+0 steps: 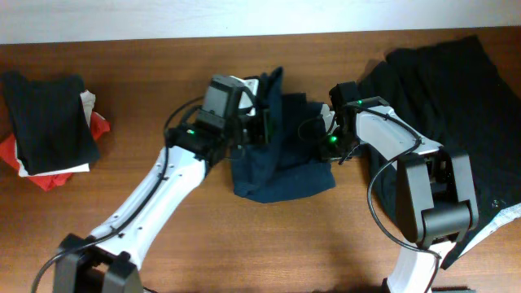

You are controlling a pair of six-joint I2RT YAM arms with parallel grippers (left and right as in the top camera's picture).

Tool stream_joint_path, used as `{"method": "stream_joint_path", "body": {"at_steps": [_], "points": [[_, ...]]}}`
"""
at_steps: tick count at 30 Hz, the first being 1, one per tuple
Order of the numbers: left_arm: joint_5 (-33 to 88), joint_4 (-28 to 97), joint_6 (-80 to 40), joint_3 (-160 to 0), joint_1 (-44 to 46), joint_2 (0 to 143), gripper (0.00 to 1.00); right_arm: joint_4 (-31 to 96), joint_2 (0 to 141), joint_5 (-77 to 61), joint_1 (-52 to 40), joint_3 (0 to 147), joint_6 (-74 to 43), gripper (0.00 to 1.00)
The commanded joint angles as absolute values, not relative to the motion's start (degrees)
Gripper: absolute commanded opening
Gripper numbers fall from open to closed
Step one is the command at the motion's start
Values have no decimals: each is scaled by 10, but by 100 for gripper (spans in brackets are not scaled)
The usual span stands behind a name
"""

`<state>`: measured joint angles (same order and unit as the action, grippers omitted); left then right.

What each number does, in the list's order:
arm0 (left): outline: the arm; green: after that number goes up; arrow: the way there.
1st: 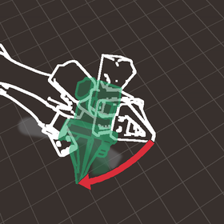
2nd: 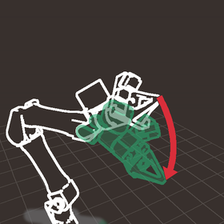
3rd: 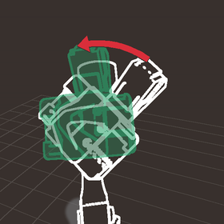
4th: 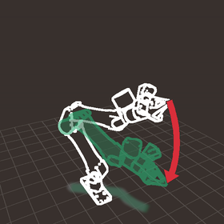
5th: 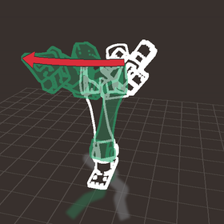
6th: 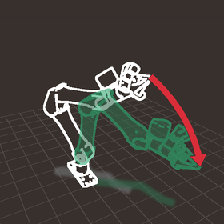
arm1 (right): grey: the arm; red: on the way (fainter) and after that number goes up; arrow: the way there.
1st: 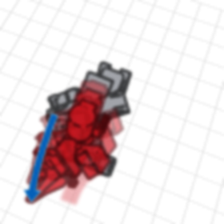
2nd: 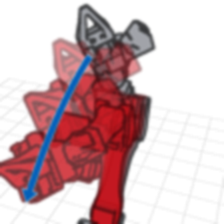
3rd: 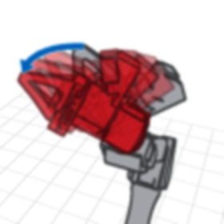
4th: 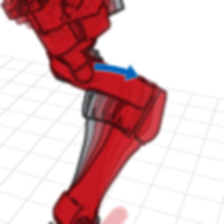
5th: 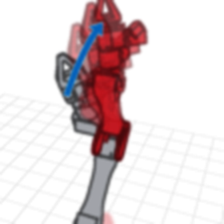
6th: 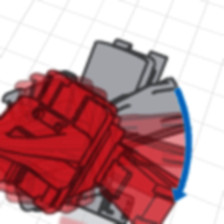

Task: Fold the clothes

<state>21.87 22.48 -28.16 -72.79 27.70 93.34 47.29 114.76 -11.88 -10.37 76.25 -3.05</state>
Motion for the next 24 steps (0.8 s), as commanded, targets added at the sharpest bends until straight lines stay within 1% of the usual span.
{"method": "stream_joint_path", "body": {"at_steps": [1, 4, 5, 7, 8, 10, 11, 12, 14, 15, 16, 18, 21, 24], "points": [[227, 199, -333, -742, 312, 975, 8, 472, 1149, -131, -109, 759, -37, 23], [230, 164, -341, -742, 328, 994, 9, 478, 1149, -130, -109, 759, -37, 22], [227, 157, -341, -742, 329, 994, 17, 484, 1149, -128, -108, 759, -37, 17], [227, 138, -340, -742, 328, 994, 41, 511, 1143, -126, -96, 773, -37, 17], [227, 128, -336, -742, 323, 994, 46, 549, 1135, -92, -75, 804, -52, 19], [216, 109, -327, -742, 301, 994, 47, 612, 1116, -37, -32, 870, -65, 24], [181, 110, -327, -742, 284, 994, 48, 652, 1102, -32, -2, 915, -65, 25], [140, 112, -325, -742, 265, 995, 50, 681, 1093, -37, 17, 949, -65, 25], [100, 109, -296, -742, 234, 1012, 52, 741, 1076, -89, 42, 1025, -58, 27], [97, 109, -292, -742, 227, 1018, 52, 752, 1071, -115, 41, 1038, -42, 27], [96, 106, -283, -742, 215, 1040, 52, 759, 1065, -168, 32, 1041, -13, 32], [96, 103, -282, -742, 209, 1075, 52, 765, 1066, -228, 13, 1034, 6, 37], [98, 107, -282, -742, 209, 1131, 52, 756, 1072, -249, -35, 995, 6, 38], [96, 151, -278, -742, 208, 1166, 53, 712, 1075, -256, -82, 916, -5, 38]]}}
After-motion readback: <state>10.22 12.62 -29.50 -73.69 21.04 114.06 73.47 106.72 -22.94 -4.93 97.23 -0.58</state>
